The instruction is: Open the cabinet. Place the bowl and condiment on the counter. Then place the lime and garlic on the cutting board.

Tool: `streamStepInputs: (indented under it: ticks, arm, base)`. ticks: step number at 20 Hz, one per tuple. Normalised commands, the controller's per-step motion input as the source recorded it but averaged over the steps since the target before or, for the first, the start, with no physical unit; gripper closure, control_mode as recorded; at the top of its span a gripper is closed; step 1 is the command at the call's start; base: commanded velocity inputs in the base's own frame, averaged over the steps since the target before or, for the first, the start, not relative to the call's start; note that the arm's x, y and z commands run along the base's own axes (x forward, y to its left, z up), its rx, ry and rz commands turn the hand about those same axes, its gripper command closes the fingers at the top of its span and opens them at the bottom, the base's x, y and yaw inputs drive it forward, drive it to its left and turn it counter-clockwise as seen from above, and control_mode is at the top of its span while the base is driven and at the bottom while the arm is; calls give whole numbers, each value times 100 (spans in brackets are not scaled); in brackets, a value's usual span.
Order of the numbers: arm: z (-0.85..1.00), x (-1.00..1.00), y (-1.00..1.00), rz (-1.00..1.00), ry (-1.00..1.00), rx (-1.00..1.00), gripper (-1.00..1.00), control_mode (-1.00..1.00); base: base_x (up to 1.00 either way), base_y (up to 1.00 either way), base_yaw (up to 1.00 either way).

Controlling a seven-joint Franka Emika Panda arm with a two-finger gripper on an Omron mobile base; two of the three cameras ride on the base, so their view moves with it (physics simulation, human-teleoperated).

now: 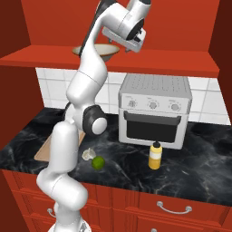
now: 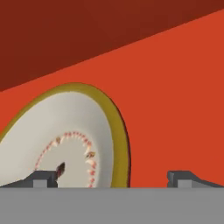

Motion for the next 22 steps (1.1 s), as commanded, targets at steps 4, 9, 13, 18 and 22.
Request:
streamStepInputs:
  ticks: [4,9,13,18,22]
  arm:
    - [-26,-1,20,12,0,-7,-100,-100]
    - [-31,-2,19,8,0,-11,-100,-100]
    - [-30,-1,18,7,0,-12,-100,-100]
    - [-18,0,10,6,0,-9,-100,-100]
    - [-8,0,12,3,0,-4,-100,-100]
  base:
    - [0,0,0]
    - [0,0,0]
    - [0,0,0]
    - [0,0,0]
    - [0,0,0]
